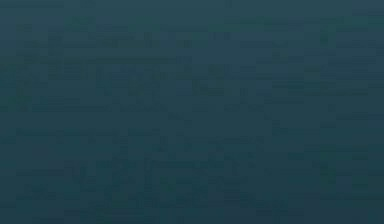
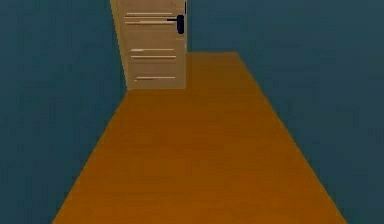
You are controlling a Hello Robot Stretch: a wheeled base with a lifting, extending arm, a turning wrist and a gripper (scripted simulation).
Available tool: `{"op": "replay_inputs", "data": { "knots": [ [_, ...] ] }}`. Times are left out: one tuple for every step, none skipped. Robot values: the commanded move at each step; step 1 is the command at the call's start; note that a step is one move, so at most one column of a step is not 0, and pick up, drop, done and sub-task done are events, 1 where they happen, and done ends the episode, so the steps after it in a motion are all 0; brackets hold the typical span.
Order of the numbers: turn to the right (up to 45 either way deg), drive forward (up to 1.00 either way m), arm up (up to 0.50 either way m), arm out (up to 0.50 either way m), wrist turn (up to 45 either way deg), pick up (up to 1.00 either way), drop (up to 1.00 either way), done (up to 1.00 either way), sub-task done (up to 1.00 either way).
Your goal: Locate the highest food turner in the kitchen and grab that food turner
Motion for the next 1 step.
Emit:
{"op": "replay_inputs", "data": {
  "knots": [
    [0.0,0.05,0.0,0.0,0.0,0.0,0.0,0.0,0.0]
  ]
}}
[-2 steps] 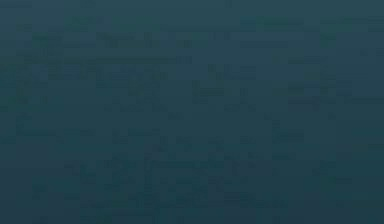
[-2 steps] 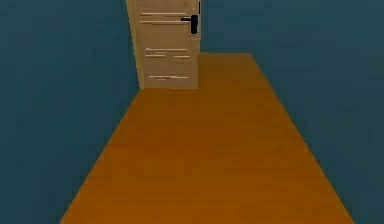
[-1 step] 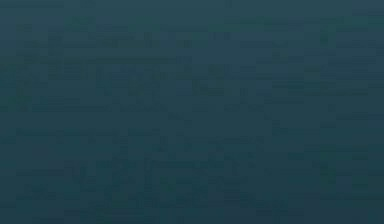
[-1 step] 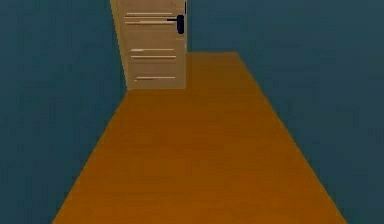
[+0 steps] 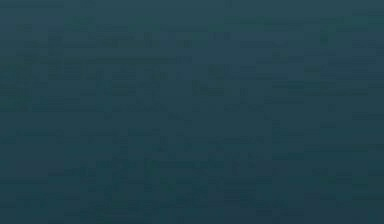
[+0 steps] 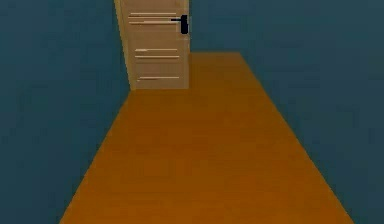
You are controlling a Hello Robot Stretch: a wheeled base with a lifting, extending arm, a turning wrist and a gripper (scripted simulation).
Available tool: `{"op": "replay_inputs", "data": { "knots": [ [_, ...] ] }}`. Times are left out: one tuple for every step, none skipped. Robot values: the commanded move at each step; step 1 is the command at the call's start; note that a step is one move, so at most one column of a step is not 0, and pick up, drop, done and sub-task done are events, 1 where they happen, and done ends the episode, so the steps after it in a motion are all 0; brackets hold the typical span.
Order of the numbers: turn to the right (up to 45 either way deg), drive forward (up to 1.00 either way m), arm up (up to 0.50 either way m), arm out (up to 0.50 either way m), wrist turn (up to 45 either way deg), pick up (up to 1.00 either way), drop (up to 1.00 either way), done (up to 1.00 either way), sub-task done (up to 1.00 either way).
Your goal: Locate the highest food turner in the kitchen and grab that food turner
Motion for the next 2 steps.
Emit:
{"op": "replay_inputs", "data": {
  "knots": [
    [-45.0,0.0,0.0,0.0,0.0,0.0,0.0,0.0,0.0],
    [-39.0,0.0,0.0,0.0,0.0,0.0,0.0,0.0,0.0]
  ]
}}
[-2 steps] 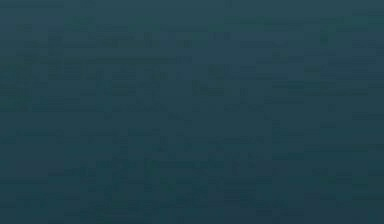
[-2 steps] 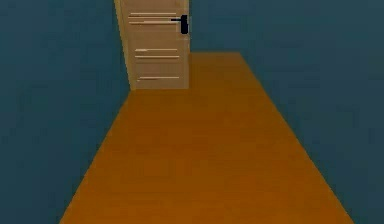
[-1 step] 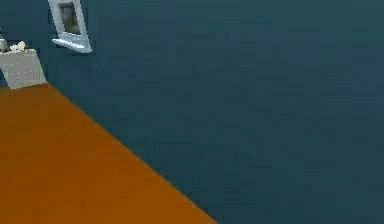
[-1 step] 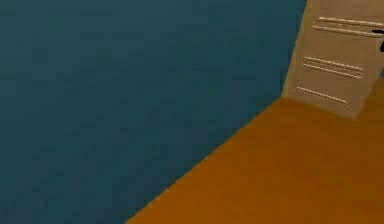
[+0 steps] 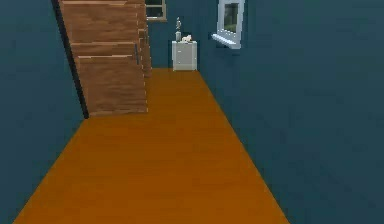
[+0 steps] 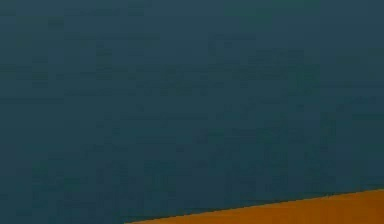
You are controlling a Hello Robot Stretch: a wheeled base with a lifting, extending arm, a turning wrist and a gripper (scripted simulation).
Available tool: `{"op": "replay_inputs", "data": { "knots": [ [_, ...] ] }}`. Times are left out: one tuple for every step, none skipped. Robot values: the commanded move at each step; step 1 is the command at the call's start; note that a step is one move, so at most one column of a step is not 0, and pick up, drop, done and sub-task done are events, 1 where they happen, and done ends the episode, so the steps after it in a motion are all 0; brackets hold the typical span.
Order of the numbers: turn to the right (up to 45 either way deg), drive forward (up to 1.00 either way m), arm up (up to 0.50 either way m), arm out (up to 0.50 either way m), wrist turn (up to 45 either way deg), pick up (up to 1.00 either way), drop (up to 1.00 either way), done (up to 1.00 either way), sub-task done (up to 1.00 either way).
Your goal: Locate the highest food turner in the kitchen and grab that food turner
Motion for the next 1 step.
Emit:
{"op": "replay_inputs", "data": {
  "knots": [
    [0.0,1.0,0.0,0.0,0.0,0.0,0.0,0.0,0.0]
  ]
}}
